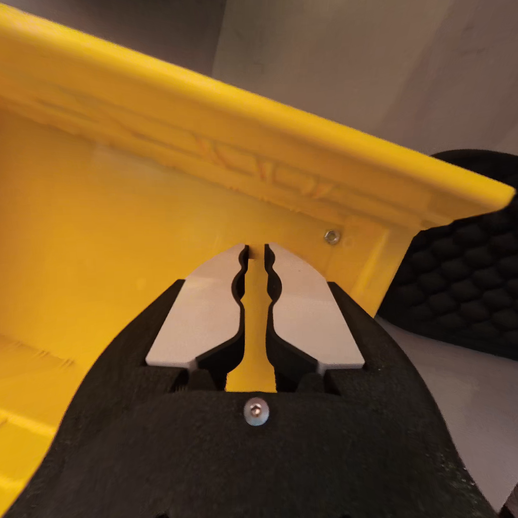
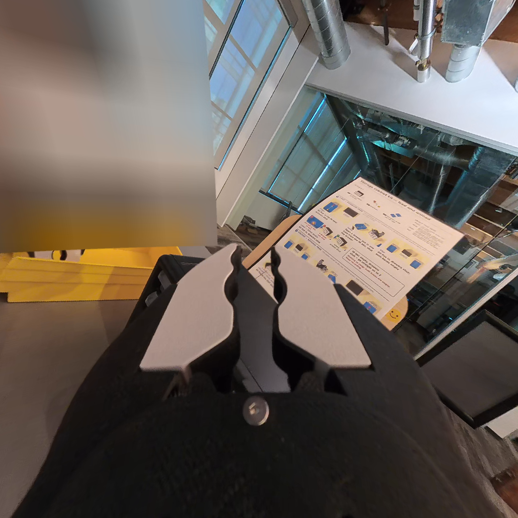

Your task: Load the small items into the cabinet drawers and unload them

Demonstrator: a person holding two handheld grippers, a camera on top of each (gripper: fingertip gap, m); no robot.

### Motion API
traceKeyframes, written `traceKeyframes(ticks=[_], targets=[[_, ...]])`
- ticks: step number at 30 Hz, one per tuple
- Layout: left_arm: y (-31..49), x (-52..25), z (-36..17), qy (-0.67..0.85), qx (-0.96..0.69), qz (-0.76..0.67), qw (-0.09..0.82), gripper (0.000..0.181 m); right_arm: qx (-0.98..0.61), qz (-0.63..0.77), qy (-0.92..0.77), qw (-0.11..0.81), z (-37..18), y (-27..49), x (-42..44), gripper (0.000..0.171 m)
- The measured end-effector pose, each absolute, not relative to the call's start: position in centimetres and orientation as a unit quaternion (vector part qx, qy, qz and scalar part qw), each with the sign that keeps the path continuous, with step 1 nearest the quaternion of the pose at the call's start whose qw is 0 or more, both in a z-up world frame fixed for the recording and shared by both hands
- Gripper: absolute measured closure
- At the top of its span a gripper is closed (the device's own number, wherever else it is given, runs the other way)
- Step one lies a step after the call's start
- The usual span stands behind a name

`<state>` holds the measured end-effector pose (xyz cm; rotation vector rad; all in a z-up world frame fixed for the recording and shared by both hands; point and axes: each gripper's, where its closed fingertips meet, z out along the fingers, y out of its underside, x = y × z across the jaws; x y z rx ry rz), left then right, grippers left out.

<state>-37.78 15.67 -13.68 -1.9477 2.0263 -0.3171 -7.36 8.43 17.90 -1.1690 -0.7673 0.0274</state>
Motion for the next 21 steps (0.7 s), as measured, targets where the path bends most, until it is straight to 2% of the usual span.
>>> traceKeyframes(ticks=[12, 21], targets=[[17.5, -38.2, -2.6, 0.587, -0.726, -0.080, 0.351, 0.171, -0.550, 0.020, -0.293, 0.782, 20.2, 5.4, -1.5, 0.152], [12.9, -31.6, 1.7, 0.598, -0.700, -0.086, 0.381, 0.171, -0.621, -0.043, -0.273, 0.734, 18.2, 3.6, 4.3, 0.153]])
